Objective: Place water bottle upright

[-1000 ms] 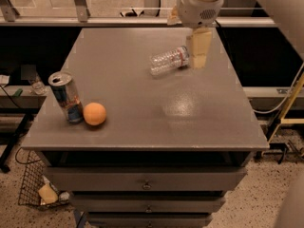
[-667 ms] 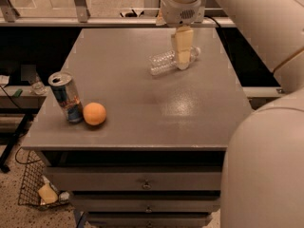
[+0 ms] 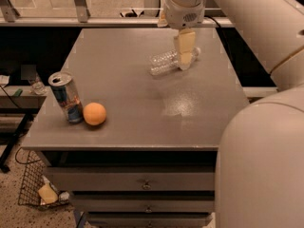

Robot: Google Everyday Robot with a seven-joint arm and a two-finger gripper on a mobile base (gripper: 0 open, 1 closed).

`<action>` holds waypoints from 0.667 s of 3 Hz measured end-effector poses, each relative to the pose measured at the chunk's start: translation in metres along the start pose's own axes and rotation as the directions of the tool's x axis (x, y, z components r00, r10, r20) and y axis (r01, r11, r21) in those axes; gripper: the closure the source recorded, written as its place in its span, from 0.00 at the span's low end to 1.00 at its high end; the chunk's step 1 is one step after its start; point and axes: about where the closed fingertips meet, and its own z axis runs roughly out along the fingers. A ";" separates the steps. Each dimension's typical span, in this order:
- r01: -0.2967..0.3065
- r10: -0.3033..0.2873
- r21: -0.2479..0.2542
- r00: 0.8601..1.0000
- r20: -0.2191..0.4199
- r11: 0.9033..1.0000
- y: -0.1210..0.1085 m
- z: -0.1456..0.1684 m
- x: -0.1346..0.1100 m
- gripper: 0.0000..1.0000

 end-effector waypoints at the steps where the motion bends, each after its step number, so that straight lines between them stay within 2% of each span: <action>1: -0.005 0.005 -0.003 0.998 0.055 1.000 -0.002 0.013 0.016 0.00; 2: -0.021 0.023 -0.016 0.995 0.093 1.000 -0.002 0.024 0.028 0.00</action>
Offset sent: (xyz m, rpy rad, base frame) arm 0.0173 -0.0444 -0.0320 0.1070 0.1207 -0.0053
